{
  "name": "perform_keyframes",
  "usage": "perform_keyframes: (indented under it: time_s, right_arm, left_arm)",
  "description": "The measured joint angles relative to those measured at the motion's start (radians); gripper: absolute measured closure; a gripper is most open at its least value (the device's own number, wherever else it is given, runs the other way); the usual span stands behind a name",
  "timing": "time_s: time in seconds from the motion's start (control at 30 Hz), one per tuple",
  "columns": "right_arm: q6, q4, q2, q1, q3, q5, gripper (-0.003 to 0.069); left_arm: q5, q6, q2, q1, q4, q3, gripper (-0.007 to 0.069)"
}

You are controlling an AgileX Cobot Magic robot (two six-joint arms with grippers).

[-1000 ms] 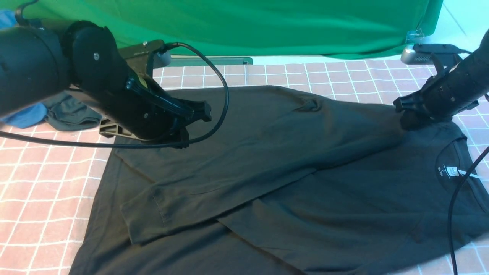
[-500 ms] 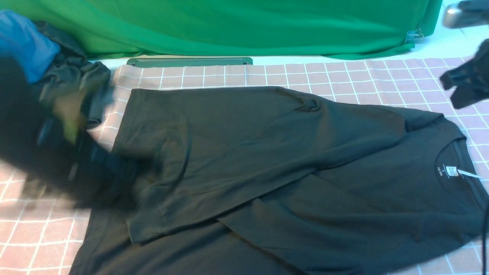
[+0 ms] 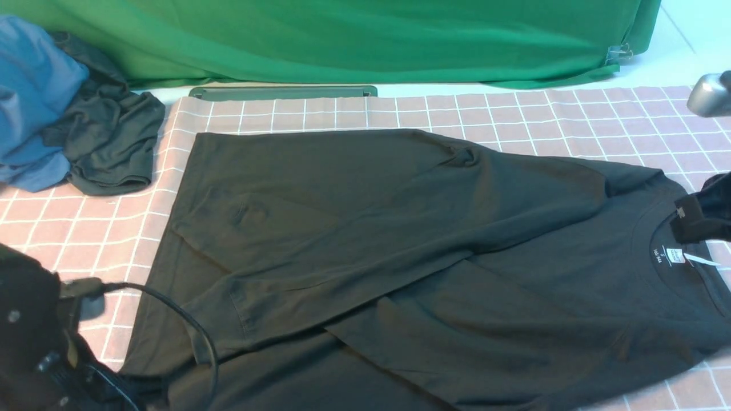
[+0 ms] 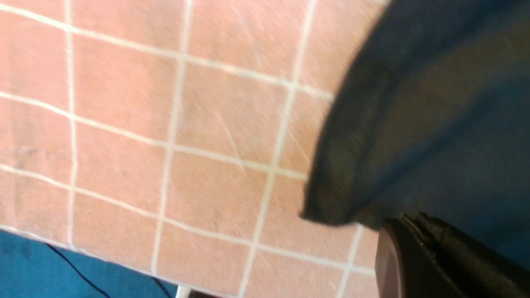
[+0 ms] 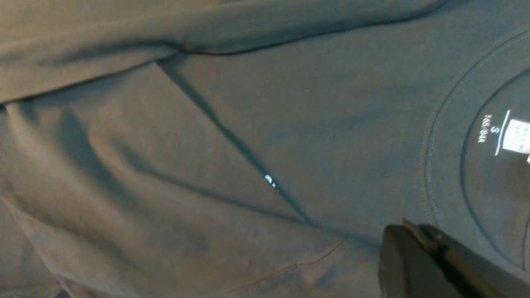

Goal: Fold a long-sleeved shirt over a pink coffee tablecloth.
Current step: 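Grasp the near edge of the shirt at its hem and shoulder corners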

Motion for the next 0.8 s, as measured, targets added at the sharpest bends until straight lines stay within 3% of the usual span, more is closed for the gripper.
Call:
perform_keyframes:
  time_s: [0.07, 0.2, 0.37, 0.47, 0.73, 0.8]
  right_arm:
    - [-0.005, 0.007, -0.001, 0.000, 0.000, -0.001, 0.0620]
    - [-0.033, 0.032, -0.001, 0.000, 0.000, -0.001, 0.0620]
    - [-0.049, 0.060, -0.001, 0.000, 0.000, -0.001, 0.0620]
    - [-0.049, 0.072, -0.001, 0.000, 0.000, -0.012, 0.0620]
    - [-0.054, 0.085, -0.001, 0.000, 0.002, -0.038, 0.0620]
    - [-0.054, 0.086, -0.001, 0.000, 0.005, -0.041, 0.0620]
  left_arm:
    - [-0.009, 0.046, 0.017, 0.085, -0.020, 0.001, 0.0611]
    - [-0.023, 0.289, 0.050, 0.256, -0.107, 0.009, 0.0611]
    - [-0.065, 0.409, 0.054, 0.316, -0.155, 0.010, 0.0591]
    - [-0.097, 0.430, 0.054, 0.320, -0.159, 0.036, 0.0512]
    - [-0.109, 0.495, 0.054, 0.322, -0.153, 0.097, 0.0139]
    - [-0.110, 0.497, 0.060, 0.322, -0.149, 0.096, 0.0099]
